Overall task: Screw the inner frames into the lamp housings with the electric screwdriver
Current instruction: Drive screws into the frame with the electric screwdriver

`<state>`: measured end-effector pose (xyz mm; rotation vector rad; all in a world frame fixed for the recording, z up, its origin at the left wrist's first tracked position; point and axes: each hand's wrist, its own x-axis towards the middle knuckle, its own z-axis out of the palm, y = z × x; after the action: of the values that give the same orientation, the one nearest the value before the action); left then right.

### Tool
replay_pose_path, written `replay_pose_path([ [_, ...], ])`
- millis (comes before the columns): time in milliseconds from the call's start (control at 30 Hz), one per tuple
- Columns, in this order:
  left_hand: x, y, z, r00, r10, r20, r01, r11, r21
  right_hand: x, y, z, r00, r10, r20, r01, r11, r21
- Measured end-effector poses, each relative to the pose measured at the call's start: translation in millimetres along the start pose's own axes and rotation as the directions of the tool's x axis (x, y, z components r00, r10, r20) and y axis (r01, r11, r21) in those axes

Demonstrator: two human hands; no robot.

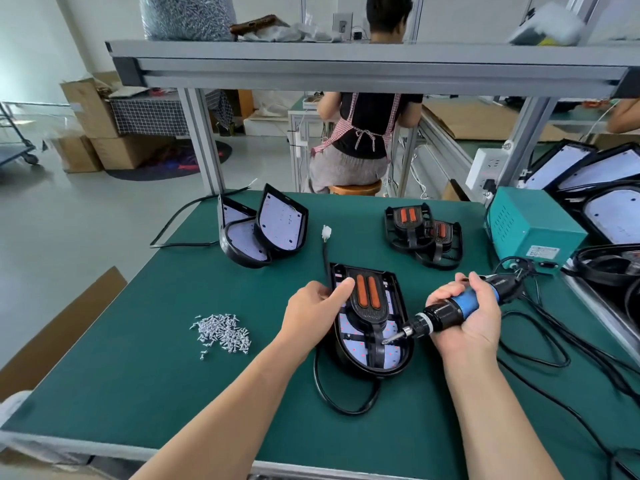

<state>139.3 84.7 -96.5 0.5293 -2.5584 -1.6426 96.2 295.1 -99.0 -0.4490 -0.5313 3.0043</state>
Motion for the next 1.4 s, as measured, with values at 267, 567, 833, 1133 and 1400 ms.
replay_pose_path([
  [267, -21.3, -32.2, -55.2, 0.969, 0.162, -0.186, -0.114, 0.963, 0.245, 6.2, -0.8, -8.3, 0.999, 0.025, 0.022, -0.025, 1.000, 0.014],
  [567, -51.0, -74.5, -145.4, 0.932, 0.045, -0.359, 0.189, 0.785, 0.590, 7.0, 2.6, -9.1, 1.000, 0.017, 0.007, -0.018, 1.000, 0.005],
  [833, -47.6, -76.7, -153.2, 0.970, -0.075, -0.233, 0.213, 0.728, 0.652, 4.9, 3.4, -8.2, 1.000, 0.028, 0.009, -0.028, 1.000, 0.004],
  [1133, -54.3, -47.6, -141.0, 0.990, 0.022, -0.143, 0.069, 0.798, 0.598, 3.9, 3.1, -7.8, 0.999, 0.053, 0.009, -0.053, 0.998, 0.025],
  [1400, -62.7, 18.8, -69.8, 0.982, 0.143, 0.124, -0.111, 0.966, -0.234, -1.7, 1.9, -1.7, 0.995, 0.096, -0.017, -0.094, 0.989, 0.117],
])
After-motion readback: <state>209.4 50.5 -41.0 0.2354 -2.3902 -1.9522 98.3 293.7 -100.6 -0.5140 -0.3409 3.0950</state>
